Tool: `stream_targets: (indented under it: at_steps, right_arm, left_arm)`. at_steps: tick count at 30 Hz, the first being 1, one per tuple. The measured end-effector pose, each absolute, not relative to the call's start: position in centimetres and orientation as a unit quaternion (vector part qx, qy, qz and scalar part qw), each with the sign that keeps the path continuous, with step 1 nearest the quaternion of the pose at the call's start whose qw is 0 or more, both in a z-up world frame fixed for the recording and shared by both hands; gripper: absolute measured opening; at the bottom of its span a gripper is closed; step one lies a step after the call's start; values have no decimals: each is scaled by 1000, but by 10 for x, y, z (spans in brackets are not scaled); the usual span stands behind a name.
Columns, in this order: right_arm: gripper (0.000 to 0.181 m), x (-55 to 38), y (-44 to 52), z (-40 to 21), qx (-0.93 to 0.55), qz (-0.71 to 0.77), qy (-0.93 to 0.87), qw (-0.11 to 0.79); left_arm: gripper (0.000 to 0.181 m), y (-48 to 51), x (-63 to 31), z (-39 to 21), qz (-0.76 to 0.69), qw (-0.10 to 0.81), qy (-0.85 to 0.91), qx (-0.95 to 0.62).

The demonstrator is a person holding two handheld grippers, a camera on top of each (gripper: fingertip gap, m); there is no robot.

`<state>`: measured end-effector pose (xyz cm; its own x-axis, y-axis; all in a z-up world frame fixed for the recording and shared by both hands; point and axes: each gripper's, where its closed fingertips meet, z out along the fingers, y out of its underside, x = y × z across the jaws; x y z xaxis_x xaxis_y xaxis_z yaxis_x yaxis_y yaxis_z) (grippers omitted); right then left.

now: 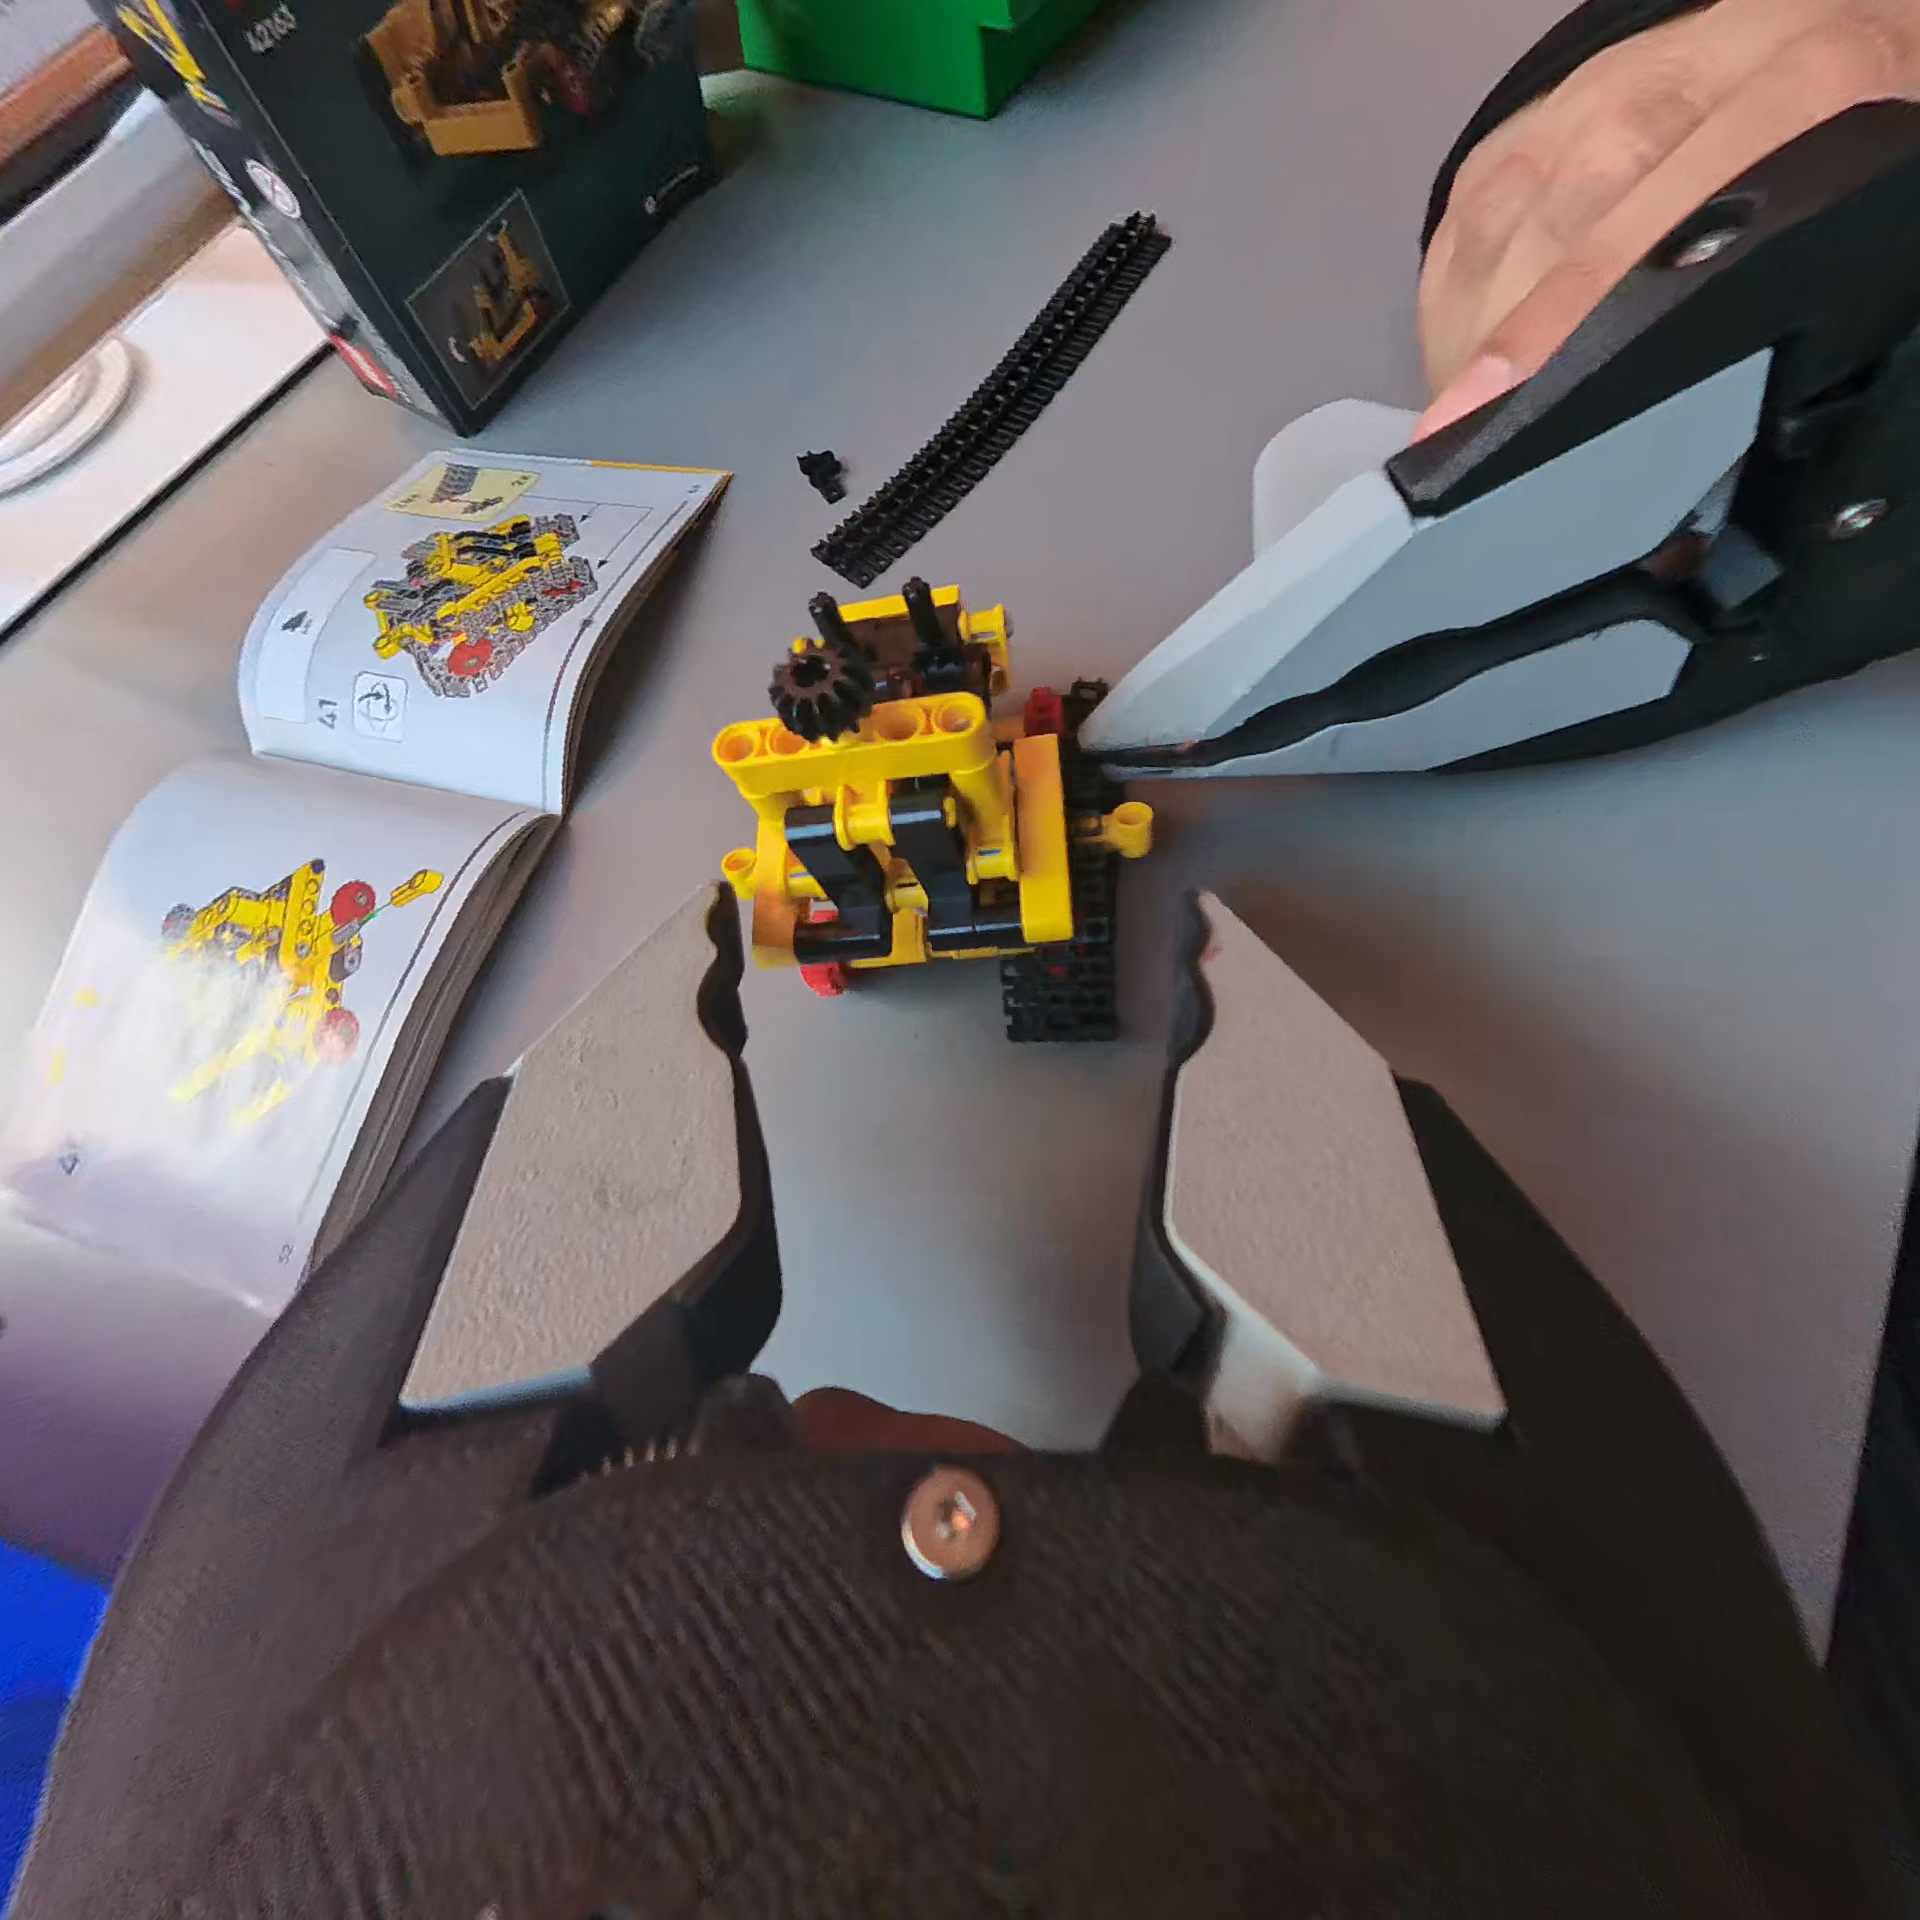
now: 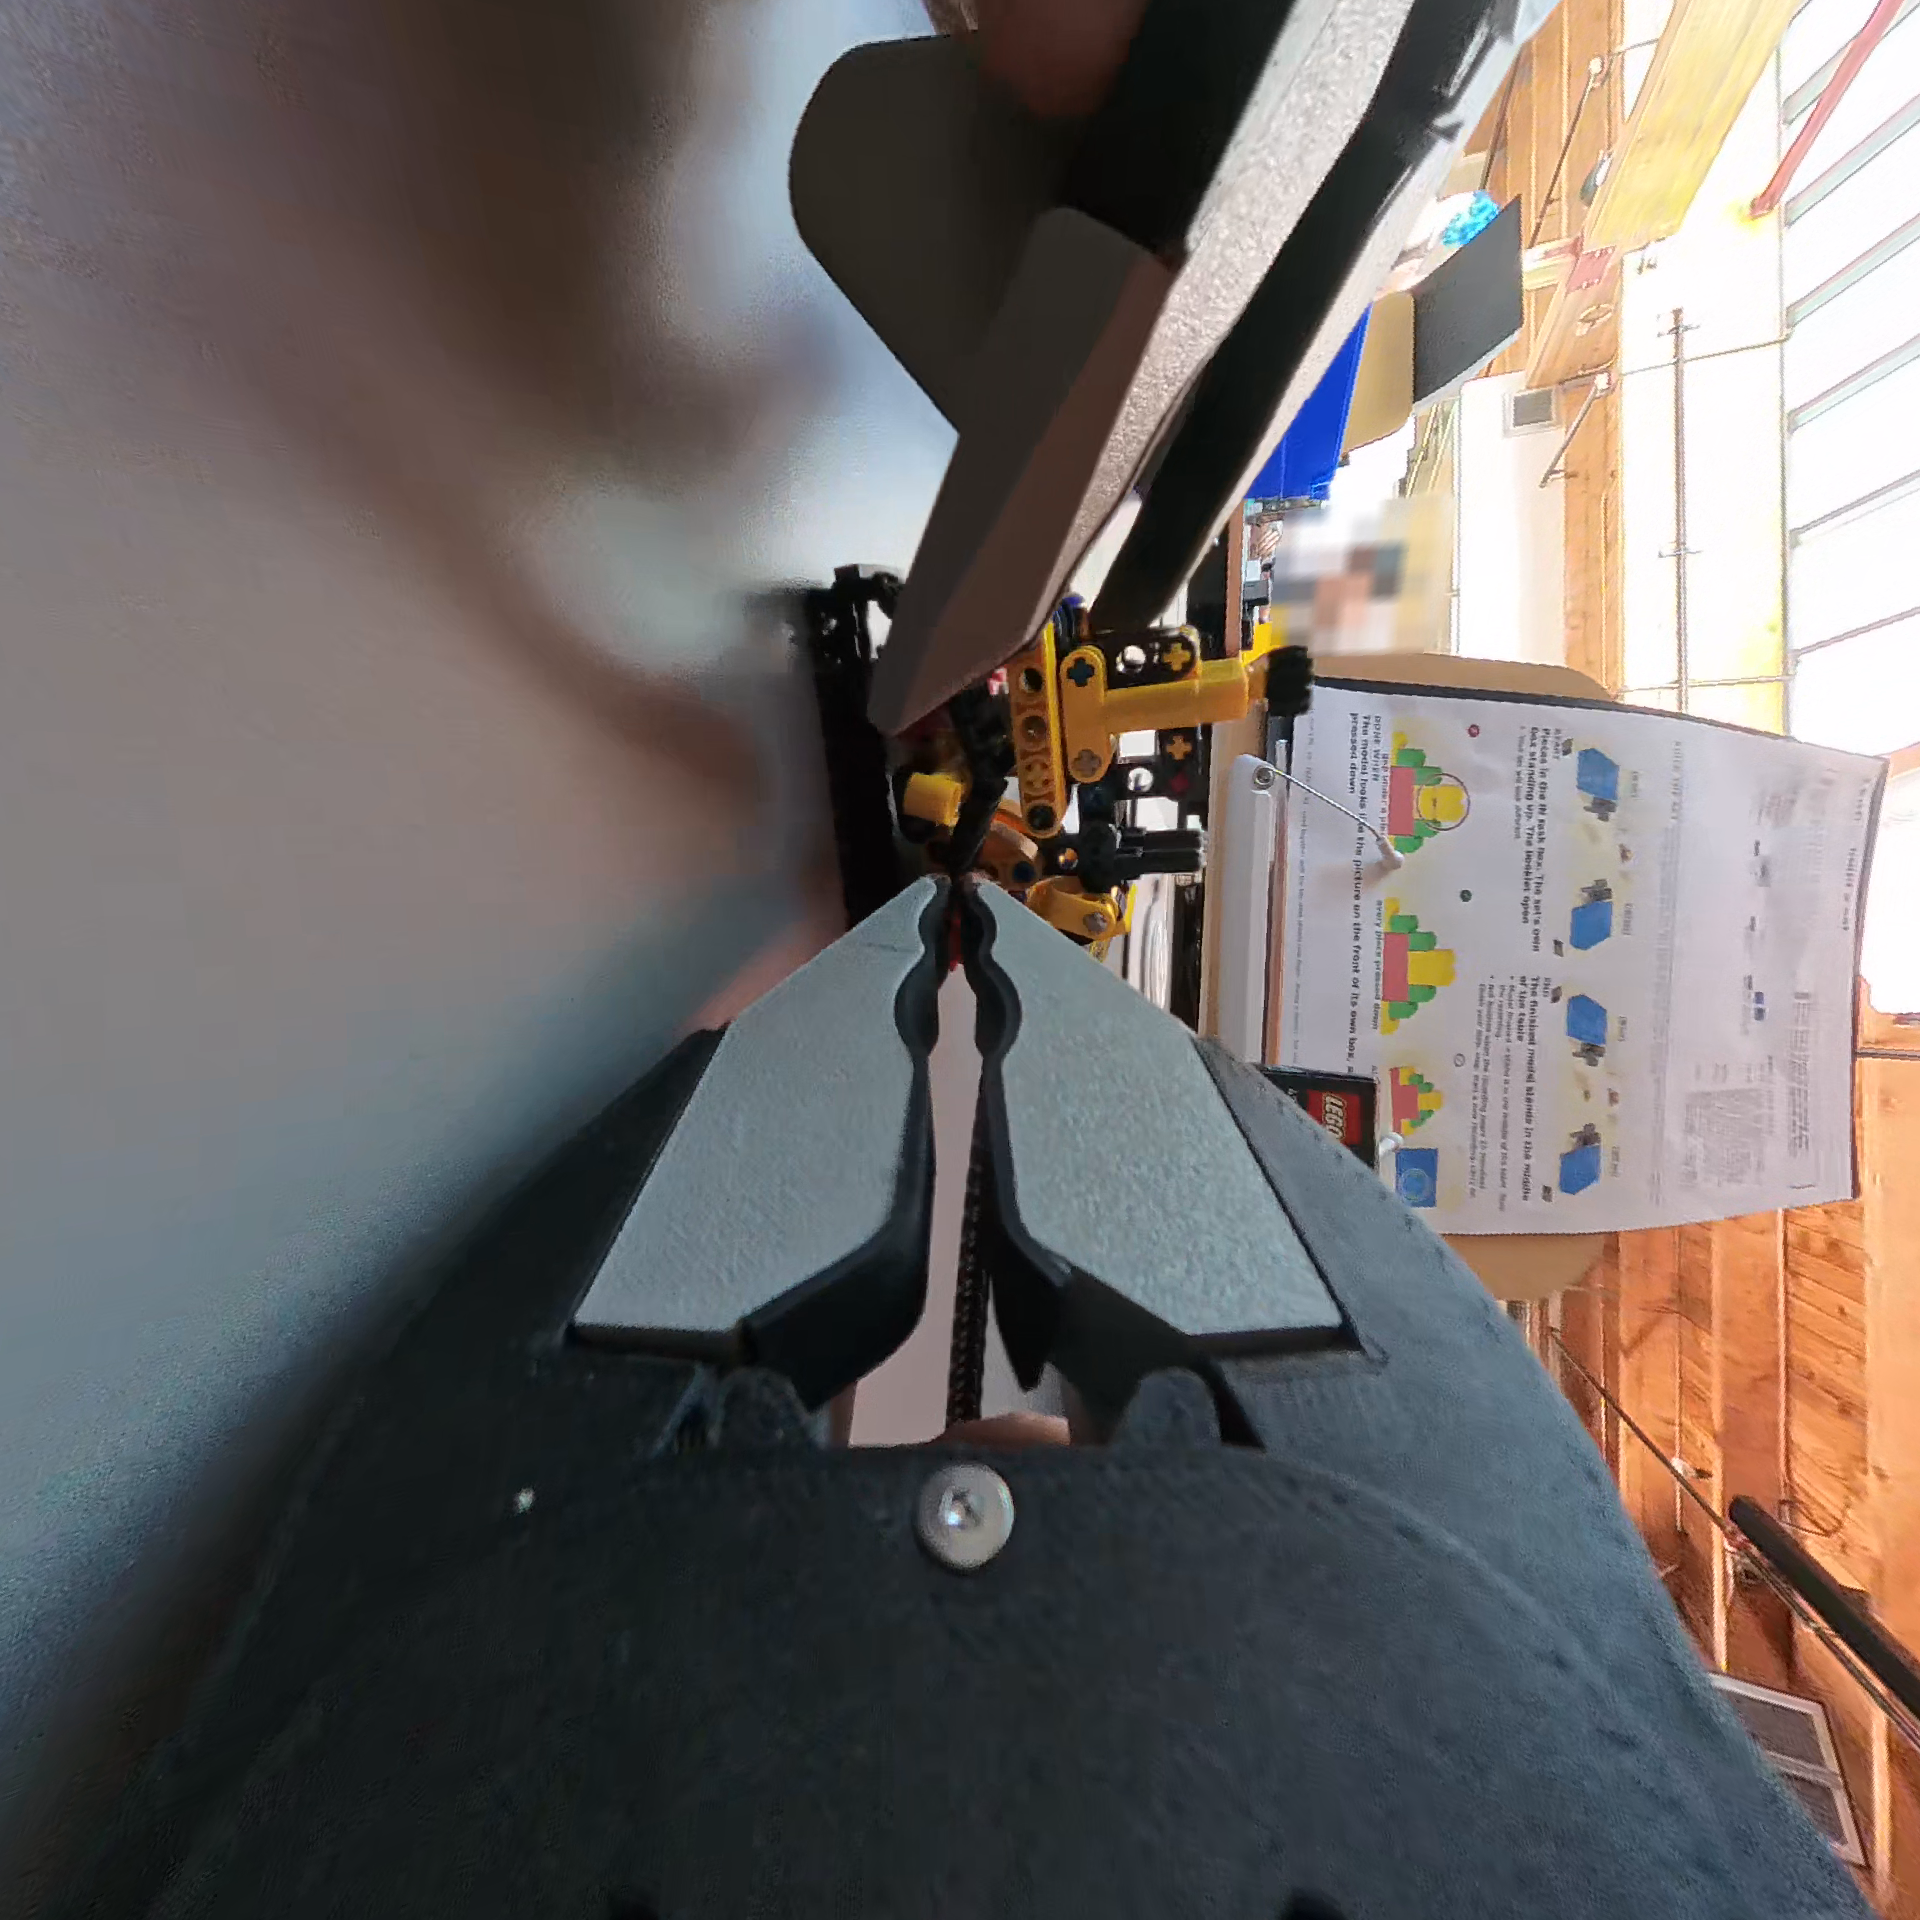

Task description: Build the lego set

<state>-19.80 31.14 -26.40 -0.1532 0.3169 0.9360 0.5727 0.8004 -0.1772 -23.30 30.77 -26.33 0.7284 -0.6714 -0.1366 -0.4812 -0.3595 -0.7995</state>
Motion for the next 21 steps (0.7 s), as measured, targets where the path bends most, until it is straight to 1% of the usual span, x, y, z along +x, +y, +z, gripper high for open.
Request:
stream_targets:
  at_steps: [1, 8, 21]
  right_arm:
    - [0, -198, 312, -263, -298, -112, -750, 580]
    - [0, -196, 313, -262, -284, -140, -747, 584]
    - [0, -187, 321, -256, -297, -170, -728, 595]
  left_arm:
    - [78, 308, -232, -263, -113, 442, 355, -816]
    - [66, 312, -233, -261, -115, 447, 357, -813]
    - [66, 315, -227, -263, -119, 441, 364, -811]
